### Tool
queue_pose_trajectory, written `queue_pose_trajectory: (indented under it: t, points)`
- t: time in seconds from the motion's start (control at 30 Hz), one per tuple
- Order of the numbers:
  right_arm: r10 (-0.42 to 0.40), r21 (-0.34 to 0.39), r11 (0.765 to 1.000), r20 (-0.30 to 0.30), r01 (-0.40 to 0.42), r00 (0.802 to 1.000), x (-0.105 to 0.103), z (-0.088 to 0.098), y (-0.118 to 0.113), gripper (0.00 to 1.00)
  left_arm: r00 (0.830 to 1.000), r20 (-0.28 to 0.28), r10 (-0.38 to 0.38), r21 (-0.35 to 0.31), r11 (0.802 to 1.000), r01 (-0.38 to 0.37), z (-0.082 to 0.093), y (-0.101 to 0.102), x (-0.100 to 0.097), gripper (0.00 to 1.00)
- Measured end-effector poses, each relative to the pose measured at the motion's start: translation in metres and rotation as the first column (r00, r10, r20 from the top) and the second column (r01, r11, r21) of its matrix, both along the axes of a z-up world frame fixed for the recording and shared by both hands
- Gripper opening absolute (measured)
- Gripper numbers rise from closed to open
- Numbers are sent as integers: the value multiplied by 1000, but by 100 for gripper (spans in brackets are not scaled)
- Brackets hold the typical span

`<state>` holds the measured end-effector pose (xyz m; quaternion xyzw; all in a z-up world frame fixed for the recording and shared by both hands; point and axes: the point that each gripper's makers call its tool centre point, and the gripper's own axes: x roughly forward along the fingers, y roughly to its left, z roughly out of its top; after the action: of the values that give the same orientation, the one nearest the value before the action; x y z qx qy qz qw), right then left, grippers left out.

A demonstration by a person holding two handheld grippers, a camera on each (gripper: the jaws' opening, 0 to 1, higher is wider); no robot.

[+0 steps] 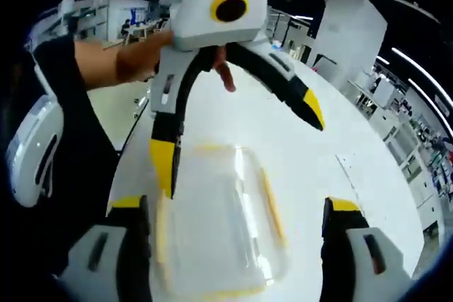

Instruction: Snap each plastic latch of the storage box into its locked position after aligning the lid with the box until every specified latch is closed and the lid sits flush.

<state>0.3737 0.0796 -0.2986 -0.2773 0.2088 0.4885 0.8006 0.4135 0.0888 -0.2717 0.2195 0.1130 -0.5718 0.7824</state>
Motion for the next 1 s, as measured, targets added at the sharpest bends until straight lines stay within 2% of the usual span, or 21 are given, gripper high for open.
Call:
queue_pose_trajectory:
  t: [0.07, 0.2, 0.27, 0.33, 0.37, 0.4, 0.47, 0.5, 0.53, 0.6, 0.63, 0.67, 0.7, 0.8, 0.9, 1.0]
  points:
    - [-40, 31, 999, 36, 39, 999, 5, 13, -7, 100, 999, 4, 54, -45, 998, -54, 12, 10, 6, 100]
    - [-128, 112, 987, 129, 114, 983, 11, 36, -23, 98, 995, 33, 94, -80, 993, -91, 26, 26, 4, 100]
    - [-151, 152, 980, 137, 129, 979, 9, 41, -30, 98, 993, 47, 108, -110, 989, -102, 34, 31, 1, 100]
    - [-195, 195, 967, 153, 164, 969, 10, 45, -40, 91, 991, 60, 122, -114, 987, -114, 35, 35, -3, 100]
    - [-223, 234, 955, 165, 182, 961, 9, 47, -48, 90, 985, 79, 156, -120, 982, -146, 37, 40, -1, 100]
    - [-242, 261, 945, 163, 195, 956, 9, 49, -51, 90, 984, 83, 159, -122, 981, -148, 36, 41, -3, 100]
    - [-280, 298, 928, 157, 225, 947, 8, 47, -64, 96, 981, 89, 172, -138, 978, -159, 37, 45, -6, 96]
    - [-314, 322, 913, 163, 250, 935, 9, 48, -72, 97, 975, 70, 209, -141, 970, -198, 34, 51, -6, 87]
    - [-325, 340, 905, 158, 257, 933, 6, 47, -76, 97, 974, 66, 217, -147, 968, -205, 33, 54, -6, 84]
    - [-346, 376, 886, 147, 271, 927, 0, 45, -85, 96, 971, 58, 232, -161, 962, -220, 31, 59, -7, 90]
    - [-362, 398, 874, 155, 277, 919, -4, 43, -91, 96, 961, 57, 271, -187, 948, -257, 31, 64, -6, 89]
    - [-368, 398, 872, 152, 284, 917, -7, 38, -94, 96, 959, 79, 271, -198, 947, -252, 31, 66, -8, 88]
    - [-398, 417, 854, 143, 310, 906, -7, 36, -100, 97, 949, 96, 302, -214, 937, -276, 32, 70, -7, 89]
    - [-422, 436, 839, 143, 326, 895, -14, 25, -111, 100, 917, 162, 366, -277, 908, -314, 40, 79, -8, 96]
    - [-439, 457, 822, 131, 339, 889, -21, 17, -119, 100, 914, 158, 373, -303, 900, -315, 37, 86, -27, 97]
    - [-475, 454, 813, 154, 365, 866, -28, 8, -126, 100, 904, 169, 392, -312, 892, -328, 29, 94, -35, 97]
